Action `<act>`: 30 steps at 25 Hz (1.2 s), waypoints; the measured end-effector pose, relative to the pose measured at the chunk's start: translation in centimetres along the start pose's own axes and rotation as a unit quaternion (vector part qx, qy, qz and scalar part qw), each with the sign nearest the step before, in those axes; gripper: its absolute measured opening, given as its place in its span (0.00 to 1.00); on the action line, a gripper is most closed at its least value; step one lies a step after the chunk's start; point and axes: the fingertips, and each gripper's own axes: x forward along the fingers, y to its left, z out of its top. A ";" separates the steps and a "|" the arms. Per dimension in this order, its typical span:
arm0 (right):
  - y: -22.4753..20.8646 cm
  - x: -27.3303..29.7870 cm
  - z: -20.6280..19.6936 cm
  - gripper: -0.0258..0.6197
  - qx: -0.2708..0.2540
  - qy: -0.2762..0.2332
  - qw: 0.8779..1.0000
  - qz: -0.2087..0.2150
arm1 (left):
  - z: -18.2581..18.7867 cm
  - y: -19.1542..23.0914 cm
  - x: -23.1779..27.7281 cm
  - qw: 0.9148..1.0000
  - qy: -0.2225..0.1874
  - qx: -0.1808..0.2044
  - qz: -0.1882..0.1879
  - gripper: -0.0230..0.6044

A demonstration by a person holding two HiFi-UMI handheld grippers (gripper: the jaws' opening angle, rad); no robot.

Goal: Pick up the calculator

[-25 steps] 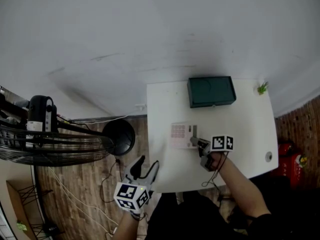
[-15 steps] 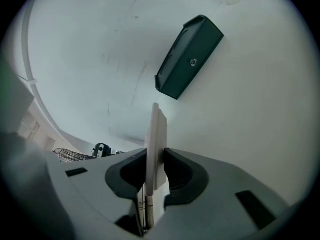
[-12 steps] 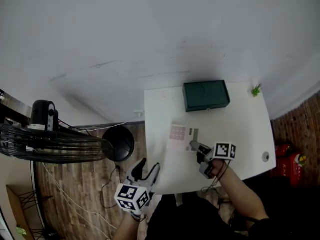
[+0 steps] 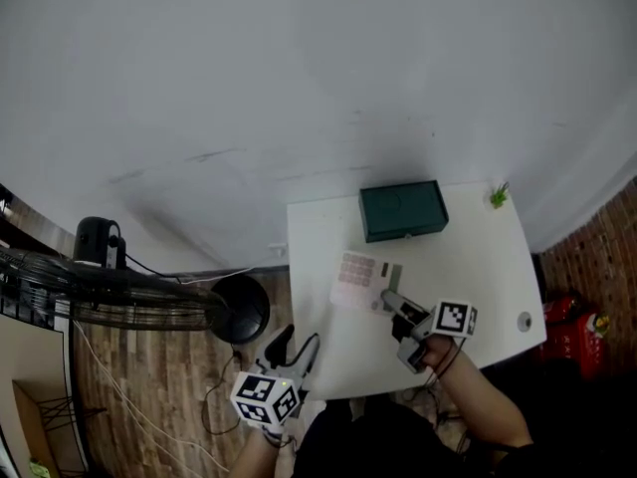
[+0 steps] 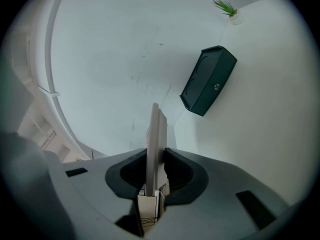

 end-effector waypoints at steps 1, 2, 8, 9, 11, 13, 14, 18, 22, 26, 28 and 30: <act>0.5 -0.3 0.3 0.17 -0.003 -0.005 1.000 0.004 | 0.2 -0.2 0.0 1.000 0.000 0.001 0.000 0.39; 1.1 -0.6 0.6 0.17 -0.007 -0.010 1.000 0.009 | 0.4 -0.3 -0.1 1.000 -0.001 0.002 -0.001 0.39; 4.1 -2.1 1.3 0.16 -0.019 -0.031 0.999 0.021 | 2.2 -0.5 -0.7 1.000 -0.019 0.019 -0.004 0.39; 5.0 -2.2 1.7 0.16 -0.041 -0.033 0.998 0.031 | 2.6 -0.5 -0.8 0.999 -0.023 0.022 -0.004 0.39; 7.3 -2.3 3.1 0.16 -0.127 -0.038 0.989 0.071 | 3.6 -0.5 -0.9 0.999 -0.030 0.028 -0.005 0.39; 8.0 -2.8 3.7 0.16 -0.117 -0.047 0.990 0.068 | 4.5 -0.5 -0.8 0.999 -0.038 0.032 -0.008 0.39; 8.1 -3.1 3.9 0.16 -0.104 -0.052 0.991 0.060 | 5.0 -0.6 -0.8 0.999 -0.041 0.034 -0.010 0.39; 9.0 -4.3 4.8 0.16 -0.098 -0.069 0.992 0.051 | 6.0 -1.1 -0.4 0.998 -0.049 0.042 -0.020 0.38; 9.4 -5.2 5.5 0.16 -0.089 -0.084 0.991 0.050 | 6.3 -1.3 0.3 0.997 -0.052 0.044 -0.030 0.38; 9.9 -6.0 6.3 0.16 -0.122 -0.091 0.986 0.062 | 6.7 -1.3 0.8 0.997 -0.049 0.043 -0.038 0.38; 9.7 -6.2 6.4 0.16 -0.126 -0.092 0.986 0.064 | 6.7 -1.2 1.2 0.997 -0.048 0.041 -0.042 0.38; 9.1 -6.4 6.2 0.16 -0.116 -0.093 0.987 0.060 | 6.4 -1.2 1.6 0.997 -0.046 0.041 -0.047 0.38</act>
